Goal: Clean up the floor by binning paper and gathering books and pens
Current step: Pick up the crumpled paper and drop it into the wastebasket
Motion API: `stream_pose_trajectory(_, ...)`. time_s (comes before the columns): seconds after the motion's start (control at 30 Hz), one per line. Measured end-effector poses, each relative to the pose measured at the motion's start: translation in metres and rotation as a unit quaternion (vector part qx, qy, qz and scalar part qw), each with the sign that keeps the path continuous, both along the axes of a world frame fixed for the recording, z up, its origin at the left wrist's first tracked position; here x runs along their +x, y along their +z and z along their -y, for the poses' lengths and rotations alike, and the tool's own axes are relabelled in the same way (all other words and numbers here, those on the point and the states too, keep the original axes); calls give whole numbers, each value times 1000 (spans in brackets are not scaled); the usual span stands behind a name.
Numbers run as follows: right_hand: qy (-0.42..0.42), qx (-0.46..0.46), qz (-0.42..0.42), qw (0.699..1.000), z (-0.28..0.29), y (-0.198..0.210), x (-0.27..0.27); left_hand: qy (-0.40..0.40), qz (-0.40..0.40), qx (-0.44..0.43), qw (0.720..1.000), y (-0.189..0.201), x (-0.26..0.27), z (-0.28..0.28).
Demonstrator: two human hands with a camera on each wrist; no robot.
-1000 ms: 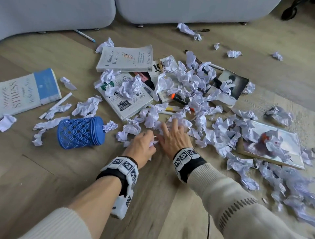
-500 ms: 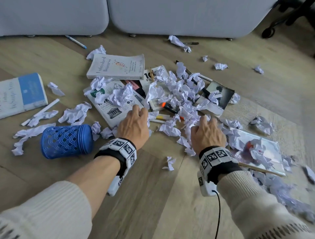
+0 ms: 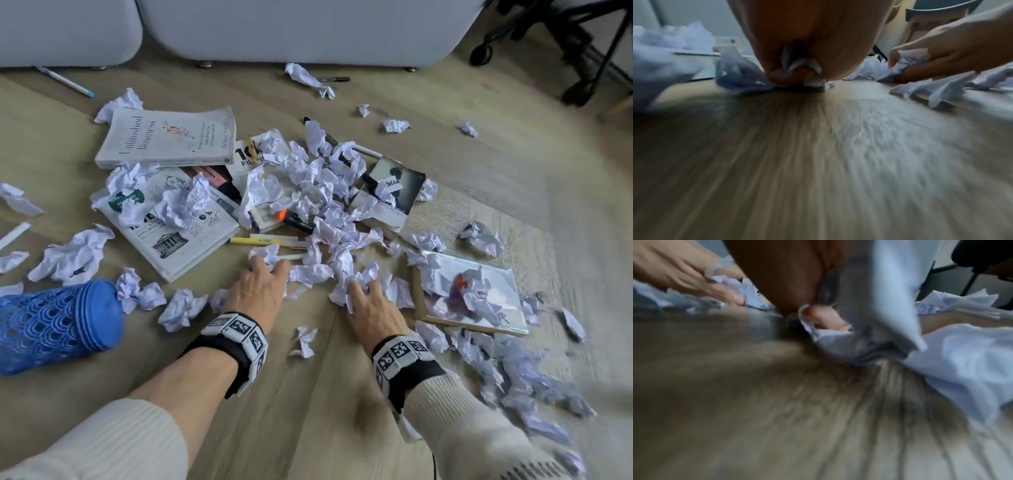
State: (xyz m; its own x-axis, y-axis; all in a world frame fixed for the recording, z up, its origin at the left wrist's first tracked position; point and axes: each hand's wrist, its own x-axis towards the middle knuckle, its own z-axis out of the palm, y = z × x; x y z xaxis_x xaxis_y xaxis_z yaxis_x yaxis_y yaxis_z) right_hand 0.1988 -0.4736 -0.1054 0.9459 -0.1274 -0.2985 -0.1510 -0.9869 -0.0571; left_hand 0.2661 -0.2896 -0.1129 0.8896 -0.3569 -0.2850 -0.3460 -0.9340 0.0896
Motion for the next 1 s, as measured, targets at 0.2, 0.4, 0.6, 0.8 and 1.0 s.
stream_pose_trajectory(0.2,-97,98,65,988,11,34,-23,-195,-59,53,978,55,23,33)
stream_pose_trajectory(0.4,-219,141,135,956,5,87,-80,-357,-85,94,926,116,11,82)
stream_pose_trajectory(0.6,-208,89,58,972,-13,135,-168,-405,-109,60,906,123,-56,111)
stream_pose_trajectory(0.8,-210,59,36,975,-23,167,-238,-515,-93,17,852,162,-111,114)
stream_pose_trajectory(1.0,-221,62,94,969,-33,201,-295,-597,-115,-32,793,206,-162,108)
